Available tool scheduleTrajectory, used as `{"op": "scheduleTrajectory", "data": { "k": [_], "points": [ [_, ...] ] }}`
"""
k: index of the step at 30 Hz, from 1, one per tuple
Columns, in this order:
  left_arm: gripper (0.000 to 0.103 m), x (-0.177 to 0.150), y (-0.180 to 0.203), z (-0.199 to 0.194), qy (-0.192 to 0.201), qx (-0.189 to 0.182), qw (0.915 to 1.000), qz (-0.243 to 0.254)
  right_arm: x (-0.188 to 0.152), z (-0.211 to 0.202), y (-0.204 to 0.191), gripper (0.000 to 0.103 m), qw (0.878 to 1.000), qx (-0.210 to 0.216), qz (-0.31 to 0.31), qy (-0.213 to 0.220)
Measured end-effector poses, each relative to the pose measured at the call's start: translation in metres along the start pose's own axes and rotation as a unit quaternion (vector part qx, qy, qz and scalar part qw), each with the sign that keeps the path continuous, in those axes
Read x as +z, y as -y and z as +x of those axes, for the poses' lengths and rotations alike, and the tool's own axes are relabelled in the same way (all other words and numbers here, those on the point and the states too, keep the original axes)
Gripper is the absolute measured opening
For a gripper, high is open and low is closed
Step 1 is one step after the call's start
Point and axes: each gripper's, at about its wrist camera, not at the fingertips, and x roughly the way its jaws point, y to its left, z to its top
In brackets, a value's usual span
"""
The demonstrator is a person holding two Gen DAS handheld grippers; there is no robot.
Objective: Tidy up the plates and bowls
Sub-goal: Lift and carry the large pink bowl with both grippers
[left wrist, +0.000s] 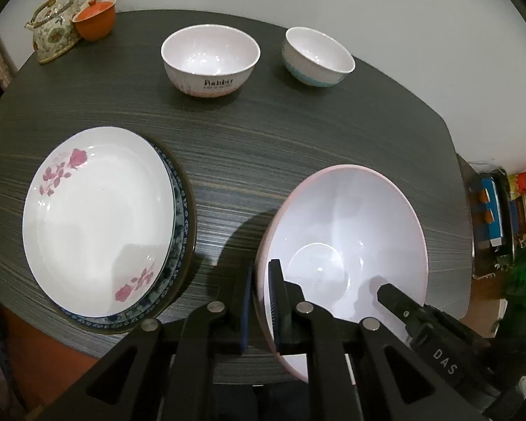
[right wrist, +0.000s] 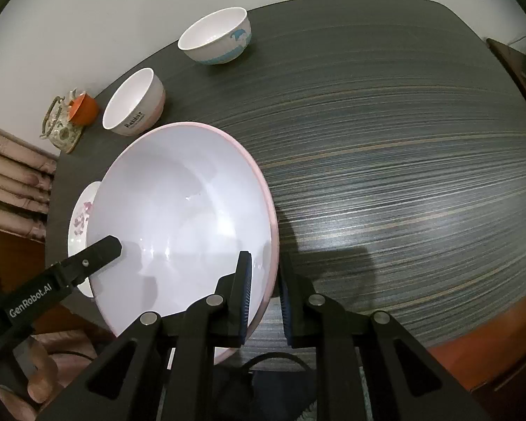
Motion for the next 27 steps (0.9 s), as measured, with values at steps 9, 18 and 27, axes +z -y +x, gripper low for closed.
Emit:
{"op": "scheduleTrajectory", "data": {
  "k": [9, 18, 27],
  "points": [
    [0.009, 0.004, 0.001, 0.018, -0.010, 0.004, 0.9999, -0.006, 0.001, 0.006, 0.005, 0.016, 1.000, -0.002, 0.006, -0.016],
    [0.009, 0.004, 0.002, 0.022, -0.018, 0.006, 0.9998, -0.004, 0.005, 0.012, 0.011, 0.017, 1.000, -0.002, 0.010, -0.017],
    [0.009, 0.004, 0.004, 0.024, -0.016, 0.010, 0.9998, -0.001, 0.005, 0.014, 0.010, 0.017, 1.000, -0.006, 0.008, -0.015]
  ]
}}
